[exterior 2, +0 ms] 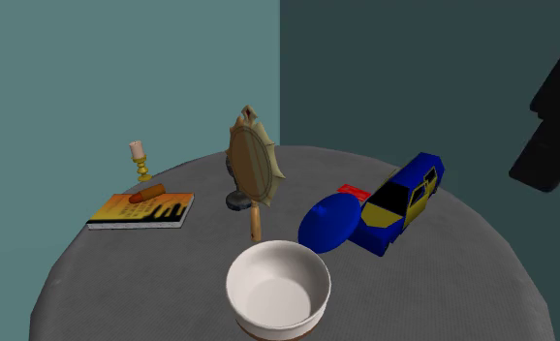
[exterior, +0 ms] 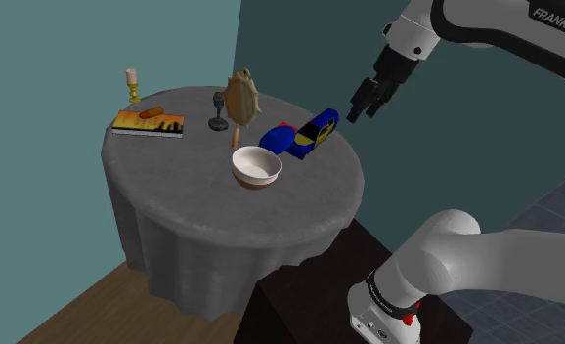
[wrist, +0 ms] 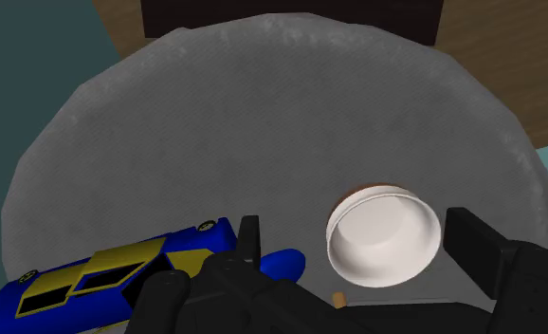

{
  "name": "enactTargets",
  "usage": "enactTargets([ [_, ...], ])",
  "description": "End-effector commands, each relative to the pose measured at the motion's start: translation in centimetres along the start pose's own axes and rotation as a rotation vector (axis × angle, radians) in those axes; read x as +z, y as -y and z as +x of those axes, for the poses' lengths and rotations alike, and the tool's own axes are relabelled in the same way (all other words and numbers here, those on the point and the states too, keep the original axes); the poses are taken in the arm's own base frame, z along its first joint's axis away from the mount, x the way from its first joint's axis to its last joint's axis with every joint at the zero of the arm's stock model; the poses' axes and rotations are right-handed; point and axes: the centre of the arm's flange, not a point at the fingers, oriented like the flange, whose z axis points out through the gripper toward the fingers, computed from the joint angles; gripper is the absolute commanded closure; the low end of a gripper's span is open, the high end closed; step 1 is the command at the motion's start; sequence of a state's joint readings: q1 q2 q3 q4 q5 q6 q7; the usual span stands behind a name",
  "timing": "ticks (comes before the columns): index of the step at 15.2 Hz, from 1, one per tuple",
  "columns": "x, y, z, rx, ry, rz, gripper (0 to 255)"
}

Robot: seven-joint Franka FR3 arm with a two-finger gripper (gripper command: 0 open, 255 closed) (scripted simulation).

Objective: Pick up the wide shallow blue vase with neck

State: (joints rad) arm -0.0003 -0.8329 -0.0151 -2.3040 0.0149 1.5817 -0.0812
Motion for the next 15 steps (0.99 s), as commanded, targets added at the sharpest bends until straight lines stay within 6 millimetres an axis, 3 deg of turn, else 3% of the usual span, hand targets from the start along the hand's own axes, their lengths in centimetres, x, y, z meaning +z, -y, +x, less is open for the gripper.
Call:
enactTargets([
  [1,0.0,0.0,0.0,0.000,0.000,0.000,0],
  [15,10.9,1.4,16.5,-0.102,0.106,-0.182,0],
])
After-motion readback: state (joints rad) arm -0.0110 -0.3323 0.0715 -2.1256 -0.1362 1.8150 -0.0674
